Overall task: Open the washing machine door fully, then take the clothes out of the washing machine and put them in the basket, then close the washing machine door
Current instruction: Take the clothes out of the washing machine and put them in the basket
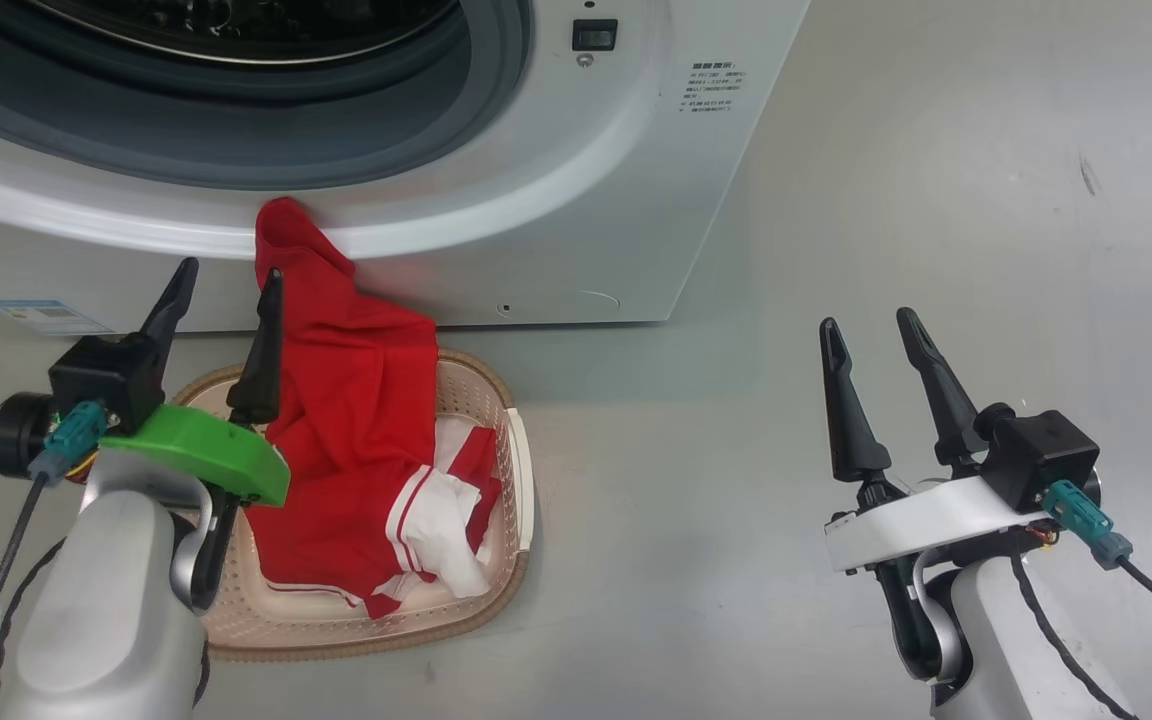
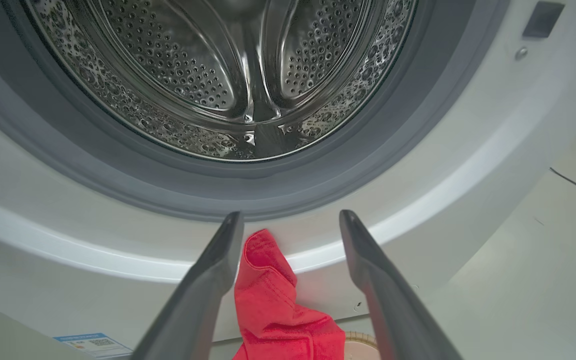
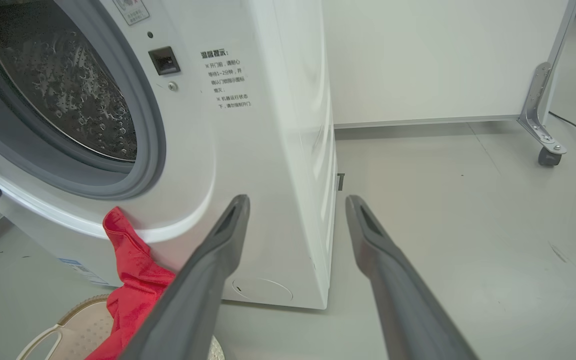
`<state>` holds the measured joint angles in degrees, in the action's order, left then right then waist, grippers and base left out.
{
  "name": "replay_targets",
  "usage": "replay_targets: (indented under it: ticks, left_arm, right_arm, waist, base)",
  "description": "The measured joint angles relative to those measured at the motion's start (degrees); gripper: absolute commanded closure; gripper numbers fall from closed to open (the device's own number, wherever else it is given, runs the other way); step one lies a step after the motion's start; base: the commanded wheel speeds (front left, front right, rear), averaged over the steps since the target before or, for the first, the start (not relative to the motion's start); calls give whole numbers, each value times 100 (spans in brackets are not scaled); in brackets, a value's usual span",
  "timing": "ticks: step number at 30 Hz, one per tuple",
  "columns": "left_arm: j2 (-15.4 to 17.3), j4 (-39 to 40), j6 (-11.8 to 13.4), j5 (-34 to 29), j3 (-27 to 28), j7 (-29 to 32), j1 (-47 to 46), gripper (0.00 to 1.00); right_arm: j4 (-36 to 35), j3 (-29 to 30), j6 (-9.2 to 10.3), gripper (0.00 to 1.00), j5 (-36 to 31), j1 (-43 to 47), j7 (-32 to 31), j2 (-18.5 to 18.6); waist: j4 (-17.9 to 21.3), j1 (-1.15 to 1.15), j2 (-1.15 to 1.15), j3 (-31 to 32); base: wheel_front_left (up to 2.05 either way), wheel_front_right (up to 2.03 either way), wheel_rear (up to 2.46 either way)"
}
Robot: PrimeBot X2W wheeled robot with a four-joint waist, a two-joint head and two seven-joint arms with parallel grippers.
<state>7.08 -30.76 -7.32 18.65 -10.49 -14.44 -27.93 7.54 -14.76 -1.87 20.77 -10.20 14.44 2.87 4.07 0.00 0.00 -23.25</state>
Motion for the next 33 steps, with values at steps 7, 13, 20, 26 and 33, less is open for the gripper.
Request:
replay_targets:
  ticks: [7, 13, 20, 26, 33]
  left_arm:
    - [-52, 631, 0, -3, 256, -1, 662, 0]
    - [-91, 1068, 2, -67, 312, -1, 977, 0]
    - [-123, 1401, 25, -211, 394, -1, 1289, 0]
    - [-149, 1614, 25, -261, 446, -1, 1485, 0]
    - [-200, 1745, 31, -312, 502, -1, 1623, 0]
  right_arm:
    - [21, 10, -8, 0, -24, 50, 0, -2]
    - [19, 20, -46, 0, -26, 121, 0, -2]
    - [21, 18, -59, 0, -27, 131, 0, -3]
    - [23, 9, -102, 0, -34, 134, 0, -3]
    - [38, -2, -109, 0, -48, 140, 0, -3]
  waist:
    - [-73, 0, 0, 112]
    - [-70, 0, 0, 127]
    - [-32, 0, 0, 143]
    - [14, 0, 0, 157]
    - [48, 0, 0, 182]
  base:
    - [0, 0, 0]
    - [0, 0, 0]
    - [0, 0, 0]
    - [0, 0, 0]
    - [0, 0, 0]
